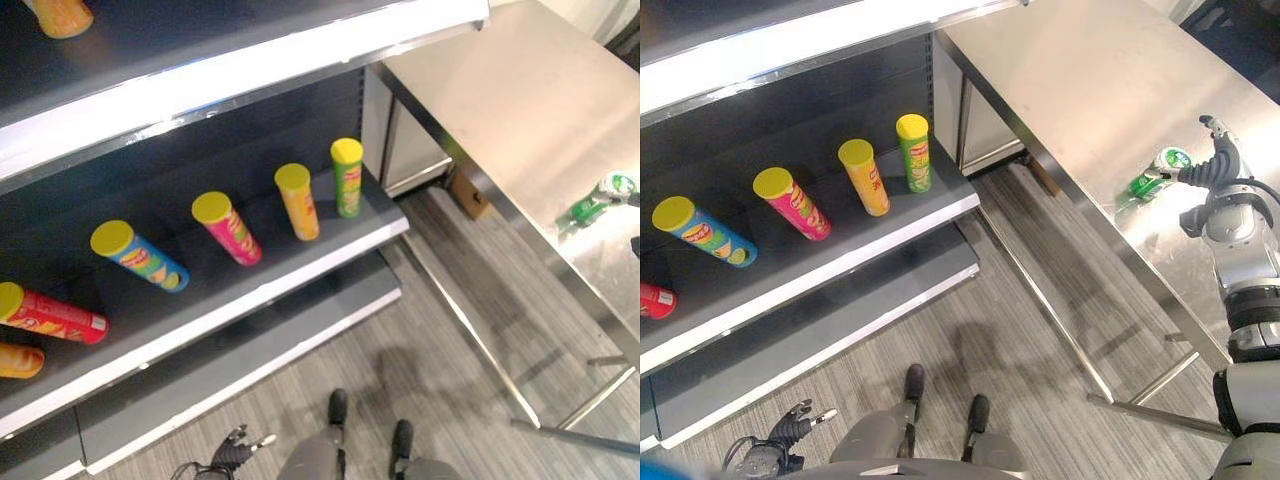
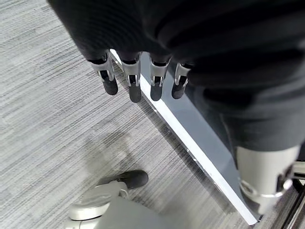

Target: Put the goods on the table back onto the shelves and tidy them up.

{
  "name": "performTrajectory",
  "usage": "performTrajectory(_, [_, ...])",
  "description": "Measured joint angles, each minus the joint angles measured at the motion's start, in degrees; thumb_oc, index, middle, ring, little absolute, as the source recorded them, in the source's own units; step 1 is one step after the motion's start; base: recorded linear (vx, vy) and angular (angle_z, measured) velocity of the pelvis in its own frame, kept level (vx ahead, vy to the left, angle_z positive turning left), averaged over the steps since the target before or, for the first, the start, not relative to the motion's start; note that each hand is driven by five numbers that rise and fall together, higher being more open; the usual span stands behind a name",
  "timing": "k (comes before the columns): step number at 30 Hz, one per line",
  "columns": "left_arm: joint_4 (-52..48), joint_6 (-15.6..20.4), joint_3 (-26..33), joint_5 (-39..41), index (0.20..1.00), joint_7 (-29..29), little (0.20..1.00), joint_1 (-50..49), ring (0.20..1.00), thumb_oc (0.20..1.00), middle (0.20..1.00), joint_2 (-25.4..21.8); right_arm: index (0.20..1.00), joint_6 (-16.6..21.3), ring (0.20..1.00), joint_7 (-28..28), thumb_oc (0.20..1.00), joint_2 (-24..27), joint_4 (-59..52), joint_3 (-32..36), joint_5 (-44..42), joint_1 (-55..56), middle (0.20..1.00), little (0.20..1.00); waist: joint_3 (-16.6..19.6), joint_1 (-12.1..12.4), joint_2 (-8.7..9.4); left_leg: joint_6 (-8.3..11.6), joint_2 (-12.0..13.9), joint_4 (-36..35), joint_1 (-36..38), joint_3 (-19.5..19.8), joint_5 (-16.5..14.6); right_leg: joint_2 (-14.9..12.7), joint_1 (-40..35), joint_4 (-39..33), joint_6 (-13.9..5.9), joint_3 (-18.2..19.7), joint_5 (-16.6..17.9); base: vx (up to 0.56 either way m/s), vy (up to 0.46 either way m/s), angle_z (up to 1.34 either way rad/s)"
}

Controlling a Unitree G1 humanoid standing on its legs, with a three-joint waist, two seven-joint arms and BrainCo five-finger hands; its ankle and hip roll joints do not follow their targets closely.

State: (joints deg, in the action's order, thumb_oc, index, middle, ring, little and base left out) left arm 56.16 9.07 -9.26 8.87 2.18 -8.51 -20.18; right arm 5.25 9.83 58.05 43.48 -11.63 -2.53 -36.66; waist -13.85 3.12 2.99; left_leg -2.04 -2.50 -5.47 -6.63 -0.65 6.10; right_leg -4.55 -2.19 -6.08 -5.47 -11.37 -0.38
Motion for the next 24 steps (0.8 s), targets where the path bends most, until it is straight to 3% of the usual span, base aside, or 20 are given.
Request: performTrajectory(24, [0.8, 0.0, -0.8, 0.0, 1.000, 0.1, 1.000, -0.2, 1.000, 1.000, 1.000, 0.0, 1.000, -1.5, 1.000, -0.5, 1.000, -2.3, 9.0, -2.4, -0.3, -4.4, 1.000, 1.000, 0.7, 0.2, -1.19, 0.00, 0.0, 0.0, 0.7, 1.2, 0.5, 0.1, -1.2, 0.0, 0.08, -1.1, 0.0, 0.00, -0.003, 0.02])
